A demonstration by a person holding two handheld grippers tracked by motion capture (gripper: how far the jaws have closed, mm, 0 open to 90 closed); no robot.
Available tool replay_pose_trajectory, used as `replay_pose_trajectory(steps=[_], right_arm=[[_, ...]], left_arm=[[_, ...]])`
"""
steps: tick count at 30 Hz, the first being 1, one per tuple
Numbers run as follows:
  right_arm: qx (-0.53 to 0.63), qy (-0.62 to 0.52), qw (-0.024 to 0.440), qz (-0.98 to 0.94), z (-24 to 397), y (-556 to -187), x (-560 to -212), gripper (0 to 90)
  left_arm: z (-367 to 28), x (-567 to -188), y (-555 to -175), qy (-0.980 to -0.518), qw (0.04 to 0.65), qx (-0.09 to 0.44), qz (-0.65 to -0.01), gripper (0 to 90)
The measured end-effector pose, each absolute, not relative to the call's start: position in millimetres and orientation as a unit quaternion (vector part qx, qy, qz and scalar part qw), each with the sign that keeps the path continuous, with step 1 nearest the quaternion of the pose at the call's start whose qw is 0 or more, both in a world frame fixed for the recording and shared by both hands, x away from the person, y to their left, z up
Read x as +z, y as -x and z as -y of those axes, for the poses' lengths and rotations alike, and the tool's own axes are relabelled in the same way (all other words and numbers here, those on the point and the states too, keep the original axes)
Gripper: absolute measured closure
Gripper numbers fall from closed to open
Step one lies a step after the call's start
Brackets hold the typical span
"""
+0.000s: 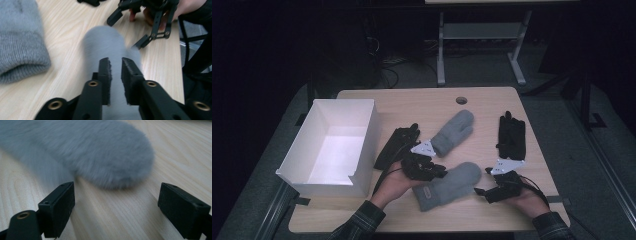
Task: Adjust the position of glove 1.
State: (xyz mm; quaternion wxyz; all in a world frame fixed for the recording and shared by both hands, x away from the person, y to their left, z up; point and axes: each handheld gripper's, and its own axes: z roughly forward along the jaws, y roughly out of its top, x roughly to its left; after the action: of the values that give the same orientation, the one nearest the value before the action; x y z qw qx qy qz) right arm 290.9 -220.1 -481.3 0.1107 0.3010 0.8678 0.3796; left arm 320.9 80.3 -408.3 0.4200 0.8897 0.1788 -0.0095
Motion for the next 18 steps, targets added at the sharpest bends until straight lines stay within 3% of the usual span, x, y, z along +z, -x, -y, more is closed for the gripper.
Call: replay_pose_trajectory(steps=[4,13,14,16,18], right_arm=[[0.38,-0.302,0.111,-0.867,222,-290,-481,14.1],[0.379,-0.305,0.113,-0.867,222,-290,-481,14.8],[0.379,-0.307,0.114,-0.866,222,-291,-481,16.8],[0.368,-0.316,0.115,-0.867,222,-292,-477,32.2],[0.354,-0.322,0.108,-0.871,222,-293,-471,42.0]], left_arm=[[-83,-410,-318,-0.894,0.409,-0.005,-0.182,88.6],[-118,-430,-311,-0.904,0.362,0.013,-0.225,88.2],[-123,-433,-309,-0.902,0.362,0.014,-0.234,88.0],[-130,-433,-307,-0.903,0.357,0.021,-0.237,87.8],[-135,-432,-305,-0.903,0.356,0.027,-0.24,87.9]])
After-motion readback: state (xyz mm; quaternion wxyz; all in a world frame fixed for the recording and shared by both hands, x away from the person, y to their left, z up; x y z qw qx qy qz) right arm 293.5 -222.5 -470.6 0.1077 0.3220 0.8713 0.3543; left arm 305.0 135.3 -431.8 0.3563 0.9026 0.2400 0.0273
